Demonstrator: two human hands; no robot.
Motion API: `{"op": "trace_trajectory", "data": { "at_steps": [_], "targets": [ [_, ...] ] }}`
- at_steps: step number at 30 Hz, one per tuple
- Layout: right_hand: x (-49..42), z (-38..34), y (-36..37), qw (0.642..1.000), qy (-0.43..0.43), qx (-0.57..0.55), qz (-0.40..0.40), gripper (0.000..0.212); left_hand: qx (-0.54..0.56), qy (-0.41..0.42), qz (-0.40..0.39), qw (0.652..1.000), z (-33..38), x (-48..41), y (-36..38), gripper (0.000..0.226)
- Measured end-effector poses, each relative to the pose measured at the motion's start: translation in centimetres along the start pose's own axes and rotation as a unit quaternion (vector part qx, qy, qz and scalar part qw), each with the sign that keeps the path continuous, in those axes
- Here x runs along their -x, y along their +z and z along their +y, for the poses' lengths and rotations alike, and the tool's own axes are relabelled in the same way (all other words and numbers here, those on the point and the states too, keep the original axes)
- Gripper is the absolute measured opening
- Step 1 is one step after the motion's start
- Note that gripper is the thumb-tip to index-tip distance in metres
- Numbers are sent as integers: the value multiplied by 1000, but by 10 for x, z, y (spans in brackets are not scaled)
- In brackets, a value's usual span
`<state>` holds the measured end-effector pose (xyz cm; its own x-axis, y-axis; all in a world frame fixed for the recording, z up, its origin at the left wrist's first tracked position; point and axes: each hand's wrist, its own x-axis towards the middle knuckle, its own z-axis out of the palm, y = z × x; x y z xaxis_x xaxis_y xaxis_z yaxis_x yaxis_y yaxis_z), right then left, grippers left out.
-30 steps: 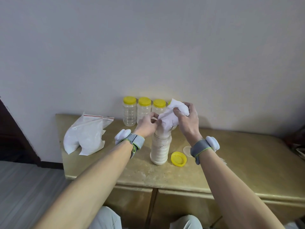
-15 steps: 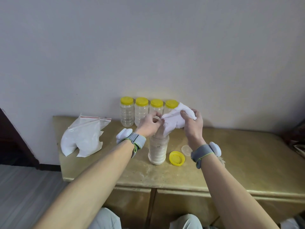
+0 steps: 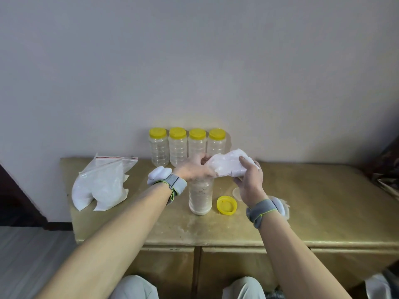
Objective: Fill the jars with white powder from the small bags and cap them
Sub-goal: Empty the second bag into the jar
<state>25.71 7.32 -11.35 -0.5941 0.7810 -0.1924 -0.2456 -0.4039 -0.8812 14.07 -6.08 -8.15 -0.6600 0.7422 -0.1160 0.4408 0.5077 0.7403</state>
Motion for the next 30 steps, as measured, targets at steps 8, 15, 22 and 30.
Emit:
{"op": "trace_trajectory", "data": {
  "at_steps": [8,15,22,30],
  "targets": [
    [-3,30,-11,995,83,-50,20,39,-56,22,0,998,-10,1,2,57],
    [7,53,-18,991,130,-8,4,23,-16,43,43,998,-18,0,4,41],
    [15,57,-21,975,151,156,-48,16,5,53,69,996,-20,3,9,37],
    [0,42,-24,799,-39,594,-86,45,25,37,70,997,-25,-3,10,37]
  ]
}}
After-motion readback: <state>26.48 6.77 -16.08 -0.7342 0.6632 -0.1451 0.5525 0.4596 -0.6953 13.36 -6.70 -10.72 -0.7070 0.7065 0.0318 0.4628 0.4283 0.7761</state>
